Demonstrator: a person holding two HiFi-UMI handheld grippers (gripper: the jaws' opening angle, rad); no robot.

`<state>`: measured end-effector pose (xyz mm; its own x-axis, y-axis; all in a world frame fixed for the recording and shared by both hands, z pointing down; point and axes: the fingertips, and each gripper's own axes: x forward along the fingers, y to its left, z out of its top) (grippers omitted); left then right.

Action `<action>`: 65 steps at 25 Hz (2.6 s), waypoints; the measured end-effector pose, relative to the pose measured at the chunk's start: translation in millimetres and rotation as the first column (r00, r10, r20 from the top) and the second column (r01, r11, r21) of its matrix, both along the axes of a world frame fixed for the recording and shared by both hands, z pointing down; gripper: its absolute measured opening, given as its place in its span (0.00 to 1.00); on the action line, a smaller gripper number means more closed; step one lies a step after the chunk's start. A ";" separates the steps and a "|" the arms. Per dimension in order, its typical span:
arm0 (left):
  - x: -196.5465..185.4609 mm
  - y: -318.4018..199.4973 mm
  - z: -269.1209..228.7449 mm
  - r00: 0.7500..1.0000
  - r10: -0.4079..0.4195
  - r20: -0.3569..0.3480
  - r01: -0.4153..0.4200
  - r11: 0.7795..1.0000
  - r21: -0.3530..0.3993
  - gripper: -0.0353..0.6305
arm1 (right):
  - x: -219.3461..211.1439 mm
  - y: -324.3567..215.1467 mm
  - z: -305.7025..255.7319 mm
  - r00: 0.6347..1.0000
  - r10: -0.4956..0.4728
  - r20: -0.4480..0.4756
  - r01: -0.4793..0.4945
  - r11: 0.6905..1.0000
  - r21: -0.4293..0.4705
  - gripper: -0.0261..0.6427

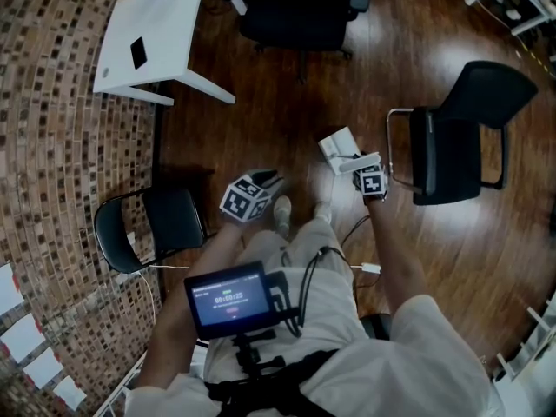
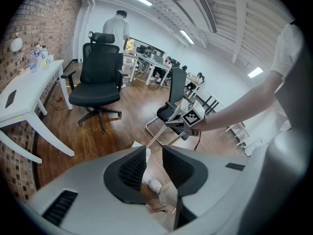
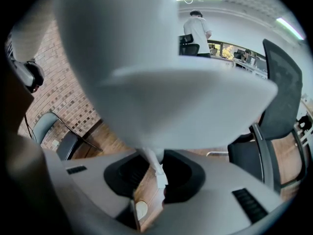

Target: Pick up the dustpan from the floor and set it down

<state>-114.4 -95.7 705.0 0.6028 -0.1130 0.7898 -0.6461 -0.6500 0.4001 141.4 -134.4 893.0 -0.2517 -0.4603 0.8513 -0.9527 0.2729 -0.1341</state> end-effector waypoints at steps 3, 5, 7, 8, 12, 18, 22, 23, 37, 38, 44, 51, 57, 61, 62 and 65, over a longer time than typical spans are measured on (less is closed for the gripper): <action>0.4 2.8 0.9 1.000 0.010 0.006 -0.010 1.000 -0.001 0.20 | -0.8 1.7 3.2 1.000 -0.002 -0.009 0.002 1.000 -0.003 0.19; 0.3 5.7 2.2 1.000 0.015 0.011 -0.015 1.000 0.000 0.20 | -0.3 5.0 6.6 1.000 -0.001 -0.018 0.001 1.000 -0.007 0.19; 0.0 8.6 3.2 1.000 0.019 0.012 -0.019 1.000 0.003 0.20 | 0.1 9.1 10.5 1.000 0.001 -0.023 -0.001 1.000 -0.015 0.19; -0.4 10.4 3.3 1.000 0.019 0.012 -0.019 1.000 0.004 0.20 | -0.1 11.1 12.9 1.000 0.000 -0.023 -0.001 1.000 -0.019 0.19; -5.7 19.9 4.8 1.000 0.011 0.014 -0.011 1.000 0.001 0.20 | -1.8 13.6 20.3 1.000 -0.008 -0.028 0.007 1.000 -0.023 0.19; -16.2 38.3 11.9 1.000 0.005 0.023 -0.005 1.000 -0.010 0.20 | -16.5 18.3 23.4 0.997 -0.079 -0.015 0.079 0.997 -0.006 0.19; -20.7 46.3 15.1 1.000 0.003 0.023 -0.003 1.000 -0.011 0.20 | -32.7 23.0 22.4 0.986 -0.169 0.002 0.169 0.986 0.003 0.19; -21.5 47.7 15.4 1.000 0.002 0.023 -0.002 1.000 -0.011 0.20 | -36.4 23.8 21.3 0.981 -0.195 0.004 0.195 0.981 0.005 0.19; -34.0 60.4 20.6 1.000 -0.006 0.029 0.007 1.000 -0.018 0.20 | -88.7 33.9 15.8 0.848 -0.530 -0.028 0.530 0.848 0.010 0.19; -34.4 60.4 20.7 1.000 -0.008 0.029 0.009 1.000 -0.020 0.20 | -91.7 34.4 16.1 0.836 -0.548 -0.035 0.549 0.836 0.007 0.19; -37.6 59.8 20.8 0.999 -0.019 0.032 0.019 1.000 -0.022 0.20 | -106.9 35.8 14.8 0.755 -0.651 -0.079 0.653 0.758 -0.002 0.19; -42.1 65.4 25.2 0.999 -0.027 0.037 0.028 0.999 -0.034 0.20 | -119.2 40.5 18.3 0.674 -0.733 -0.090 0.735 0.678 -0.010 0.19; -47.4 70.2 33.4 0.998 -0.037 0.045 0.039 0.998 -0.049 0.20 | -125.6 47.7 23.5 0.619 -0.781 -0.084 0.784 0.621 -0.007 0.19; -46.9 74.1 39.0 0.998 -0.034 0.050 0.037 0.997 -0.061 0.20 | -127.5 56.8 27.1 0.610 -0.789 -0.067 0.791 0.612 -0.012 0.20; -46.1 75.0 40.1 0.998 -0.034 0.050 0.037 0.997 -0.063 0.20 | -128.2 60.5 27.9 0.607 -0.792 -0.062 0.793 0.609 -0.014 0.20; -43.1 77.4 41.0 0.998 -0.032 0.048 0.036 0.997 -0.069 0.20 | -129.4 75.9 30.7 0.588 -0.807 -0.044 0.807 0.590 -0.032 0.22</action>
<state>-157.5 -18.3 746.0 0.5621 -0.0763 0.8235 -0.6863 -0.5987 0.4130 12.0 -58.5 923.7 -0.4754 -0.0825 0.8759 -0.3472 0.9324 -0.1006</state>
